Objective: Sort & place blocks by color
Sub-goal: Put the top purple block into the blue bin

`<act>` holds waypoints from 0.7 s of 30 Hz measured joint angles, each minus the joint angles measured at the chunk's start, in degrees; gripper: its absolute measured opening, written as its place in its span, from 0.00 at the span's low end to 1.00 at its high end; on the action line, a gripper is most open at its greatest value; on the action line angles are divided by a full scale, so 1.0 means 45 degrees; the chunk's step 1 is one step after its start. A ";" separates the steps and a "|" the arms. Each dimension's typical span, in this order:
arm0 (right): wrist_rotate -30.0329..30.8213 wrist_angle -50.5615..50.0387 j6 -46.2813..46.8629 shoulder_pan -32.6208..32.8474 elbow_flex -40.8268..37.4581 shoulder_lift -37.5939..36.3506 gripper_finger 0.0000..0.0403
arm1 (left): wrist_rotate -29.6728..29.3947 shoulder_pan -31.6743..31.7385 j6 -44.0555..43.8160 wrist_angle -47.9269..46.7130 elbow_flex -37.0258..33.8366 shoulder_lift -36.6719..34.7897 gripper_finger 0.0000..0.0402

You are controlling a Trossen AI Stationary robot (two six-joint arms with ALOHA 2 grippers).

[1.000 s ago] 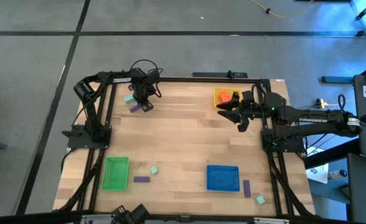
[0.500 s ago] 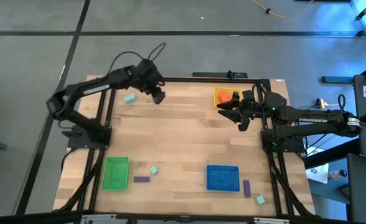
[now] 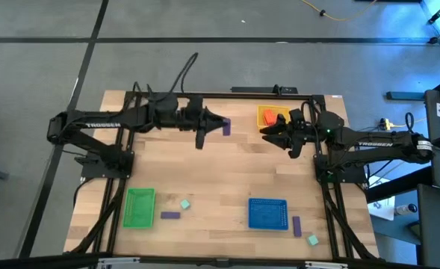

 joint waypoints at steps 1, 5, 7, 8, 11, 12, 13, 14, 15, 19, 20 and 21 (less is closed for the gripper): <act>-0.0003 0.0190 -0.0021 0.0173 0.0012 0.0129 0.44 | -0.0183 -0.0168 0.0017 0.0094 -0.0012 0.0014 0.11; -0.0023 0.0149 -0.0950 0.1010 0.0433 0.0838 0.44 | -0.0460 -0.0542 0.0030 0.0737 -0.0011 -0.0020 0.11; -0.0009 0.0051 -0.1708 0.1410 0.0852 0.1303 0.44 | -0.0423 -0.0635 0.0014 0.0944 -0.0011 -0.0001 0.11; -0.0009 -0.0017 -0.2074 0.1548 0.1108 0.1591 0.44 | -0.0331 -0.0681 -0.0013 0.1084 -0.0011 -0.0001 0.10; -0.0012 -0.0821 -0.2861 0.1718 0.1850 0.2368 0.44 | -0.0285 -0.0926 -0.0174 0.1241 -0.0058 0.0019 0.10; -0.0002 -0.1036 -0.3057 0.1712 0.2050 0.2594 0.44 | -0.0308 -0.1043 -0.0267 0.1435 -0.0198 0.0046 0.10; 0.0024 -0.1239 -0.3206 0.1707 0.2204 0.2789 0.44 | -0.0309 -0.1149 -0.0337 0.1629 -0.0375 0.0057 0.10; 0.0145 -0.1339 -0.3312 0.1700 0.2337 0.2973 0.44 | -0.0309 -0.1249 -0.0430 0.1793 -0.0515 0.0074 0.10; 0.0331 -0.1349 -0.3331 0.1700 0.2462 0.3169 0.44 | -0.0309 -0.1350 -0.0568 0.1943 -0.0595 0.0085 0.10; 0.0544 -0.1349 -0.3345 0.1705 0.2815 0.3874 0.44 | -0.0553 -0.1716 -0.0684 0.2160 -0.0867 0.0054 0.10; 0.0544 -0.1360 -0.3342 0.1709 0.2895 0.4029 0.44 | -0.0684 -0.1790 -0.0684 0.2100 -0.0938 0.0060 0.10; 0.0544 -0.1340 -0.3324 0.1710 0.2976 0.4212 0.44 | -0.0753 -0.1823 -0.0684 0.2083 -0.0983 0.0073 0.10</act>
